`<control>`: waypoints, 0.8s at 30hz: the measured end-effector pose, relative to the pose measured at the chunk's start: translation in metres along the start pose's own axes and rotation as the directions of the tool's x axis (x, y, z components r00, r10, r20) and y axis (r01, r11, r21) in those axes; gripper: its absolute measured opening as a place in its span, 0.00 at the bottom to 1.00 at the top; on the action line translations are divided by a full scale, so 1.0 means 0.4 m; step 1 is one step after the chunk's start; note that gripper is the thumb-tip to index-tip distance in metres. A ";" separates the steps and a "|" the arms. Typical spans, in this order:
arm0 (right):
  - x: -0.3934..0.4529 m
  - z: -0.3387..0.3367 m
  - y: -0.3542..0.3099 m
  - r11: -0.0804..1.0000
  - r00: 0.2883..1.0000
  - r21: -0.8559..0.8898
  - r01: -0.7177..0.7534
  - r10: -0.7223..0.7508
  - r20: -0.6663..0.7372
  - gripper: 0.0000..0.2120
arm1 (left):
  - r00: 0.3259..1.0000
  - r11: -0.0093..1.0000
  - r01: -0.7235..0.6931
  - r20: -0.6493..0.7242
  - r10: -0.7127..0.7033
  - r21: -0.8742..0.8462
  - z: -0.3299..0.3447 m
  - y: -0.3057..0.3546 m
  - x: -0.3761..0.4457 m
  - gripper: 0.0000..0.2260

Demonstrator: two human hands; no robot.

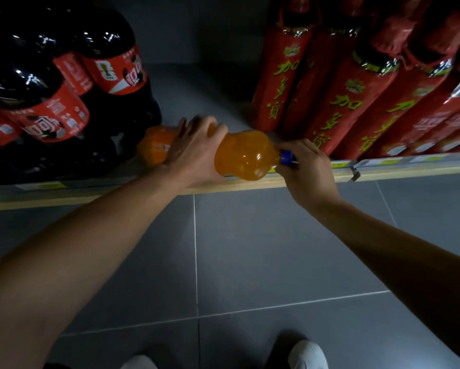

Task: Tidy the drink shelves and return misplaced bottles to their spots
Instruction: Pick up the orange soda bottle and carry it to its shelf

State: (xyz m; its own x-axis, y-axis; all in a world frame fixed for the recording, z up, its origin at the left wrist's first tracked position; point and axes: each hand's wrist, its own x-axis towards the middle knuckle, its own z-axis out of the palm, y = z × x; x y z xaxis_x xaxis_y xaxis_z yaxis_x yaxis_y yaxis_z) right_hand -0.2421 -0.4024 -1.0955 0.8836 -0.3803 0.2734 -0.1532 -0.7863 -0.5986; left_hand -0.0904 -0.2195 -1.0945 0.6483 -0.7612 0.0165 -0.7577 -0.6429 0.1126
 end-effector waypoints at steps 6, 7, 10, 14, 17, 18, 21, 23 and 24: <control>0.006 0.008 0.012 0.979 0.979 -0.203 0.019 0.023 0.204 0.36 | 0.998 0.999 -0.009 0.063 0.007 0.034 0.019 0.004 0.034 0.48; 0.014 0.015 0.011 0.975 0.972 -0.221 0.010 0.042 0.232 0.41 | 0.998 0.999 0.005 0.057 -0.007 0.040 0.019 0.004 0.035 0.48; 0.026 0.039 0.013 0.995 0.983 -0.096 -0.034 0.051 0.176 0.46 | 0.999 0.999 0.018 0.038 -0.020 0.044 0.017 0.002 0.033 0.45; 0.016 0.072 0.017 0.999 0.995 -0.007 -0.048 0.048 0.093 0.46 | 1.000 0.997 0.003 0.022 -0.005 0.077 0.009 0.006 0.043 0.42; 0.043 0.083 -0.009 0.947 0.992 -0.317 0.056 -0.017 0.123 0.51 | 0.998 0.999 -0.003 0.056 0.000 0.050 0.008 0.007 0.052 0.41; 0.056 0.086 -0.021 0.912 0.984 -0.403 0.077 -0.005 0.177 0.54 | 0.998 0.999 -0.001 0.060 -0.001 0.039 0.013 0.006 0.051 0.42; 0.080 0.100 -0.050 0.872 0.966 -0.483 0.078 0.055 0.254 0.57 | 1.000 0.999 -0.007 0.030 0.006 0.039 0.031 -0.003 0.041 0.43; 0.085 0.101 -0.058 0.903 0.961 -0.427 0.048 0.075 0.267 0.54 | 1.000 1.000 -0.014 0.010 0.014 0.021 0.034 -0.018 0.036 0.44; 0.086 0.098 -0.059 0.916 0.959 -0.398 0.040 0.077 0.272 0.53 | 1.000 1.000 -0.018 0.024 0.018 -0.009 0.033 -0.031 0.036 0.45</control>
State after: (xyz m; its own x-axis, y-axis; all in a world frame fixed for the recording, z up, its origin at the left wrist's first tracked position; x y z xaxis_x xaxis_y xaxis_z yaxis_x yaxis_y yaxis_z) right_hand -0.1908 -0.3778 -1.1013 0.9561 -0.2927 0.0120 -0.2816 -0.9295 -0.2380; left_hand -0.0728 -0.2235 -1.1086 0.6326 -0.7745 -0.0054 -0.7683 -0.6285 0.1211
